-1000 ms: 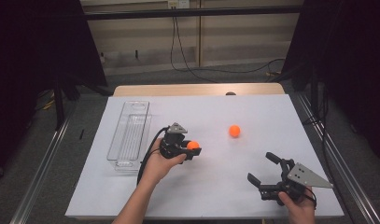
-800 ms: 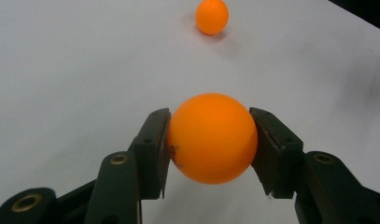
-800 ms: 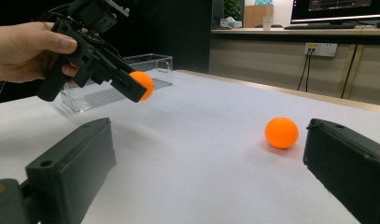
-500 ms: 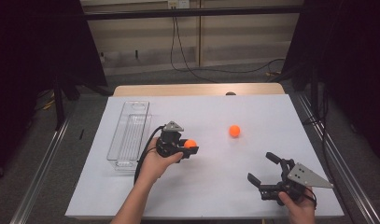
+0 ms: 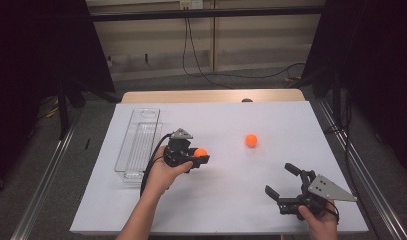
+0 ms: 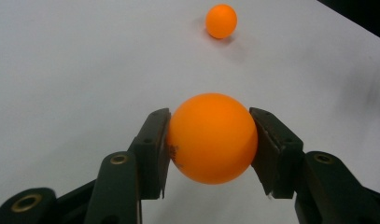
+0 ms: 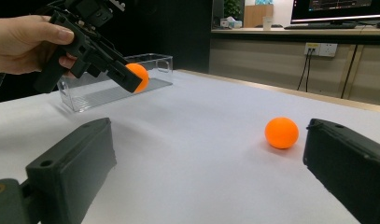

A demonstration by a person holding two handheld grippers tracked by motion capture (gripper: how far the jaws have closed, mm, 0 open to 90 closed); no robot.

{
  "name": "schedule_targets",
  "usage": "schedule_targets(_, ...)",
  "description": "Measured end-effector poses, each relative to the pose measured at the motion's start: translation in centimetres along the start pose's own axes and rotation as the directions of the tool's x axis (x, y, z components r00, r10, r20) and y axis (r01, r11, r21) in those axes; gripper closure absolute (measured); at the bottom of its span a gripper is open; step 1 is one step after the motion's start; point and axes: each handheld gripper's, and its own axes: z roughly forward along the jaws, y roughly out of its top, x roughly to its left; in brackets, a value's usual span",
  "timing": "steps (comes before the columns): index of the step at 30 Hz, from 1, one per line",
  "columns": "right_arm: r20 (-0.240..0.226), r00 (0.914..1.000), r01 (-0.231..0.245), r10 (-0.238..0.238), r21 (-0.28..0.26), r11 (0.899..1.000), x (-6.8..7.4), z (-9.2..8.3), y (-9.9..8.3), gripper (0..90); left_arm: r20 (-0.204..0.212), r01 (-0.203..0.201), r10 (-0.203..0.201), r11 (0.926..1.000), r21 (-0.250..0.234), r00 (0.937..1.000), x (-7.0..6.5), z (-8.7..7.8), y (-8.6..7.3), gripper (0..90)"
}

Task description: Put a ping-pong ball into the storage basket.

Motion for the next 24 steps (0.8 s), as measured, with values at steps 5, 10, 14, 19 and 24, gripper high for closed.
schedule_targets(5,-0.001,1.0000,-0.001,0.001,0.000,1.000,0.02,-0.01,0.01,1.5,-0.001,0.011,-0.011,0.9999,-0.001,0.9999,0.13,-0.21,0.01,50.7)
schedule_targets(10,-0.001,1.0000,-0.001,0.001,0.000,1.000,0.02,0.00,0.00,1.5,-0.007,0.013,-0.013,0.9999,0.001,0.9999,0.33,-0.47,0.04,50.8)
schedule_targets(14,0.001,1.0000,-0.001,0.001,0.001,1.000,-0.01,0.00,0.00,1.5,-0.011,0.013,-0.013,0.9999,0.002,0.9998,0.44,-0.59,0.04,50.8)
schedule_targets(19,-0.002,1.0000,0.000,0.000,0.000,1.000,0.01,0.00,0.00,1.5,-0.012,0.015,-0.015,0.9999,0.004,0.9998,0.58,-0.71,0.03,50.8)
schedule_targets(24,0.000,1.0000,0.000,0.000,0.002,1.000,0.00,-0.01,0.00,1.5,-0.010,0.022,-0.022,0.9998,-0.001,0.9997,0.75,-0.97,0.07,50.8)
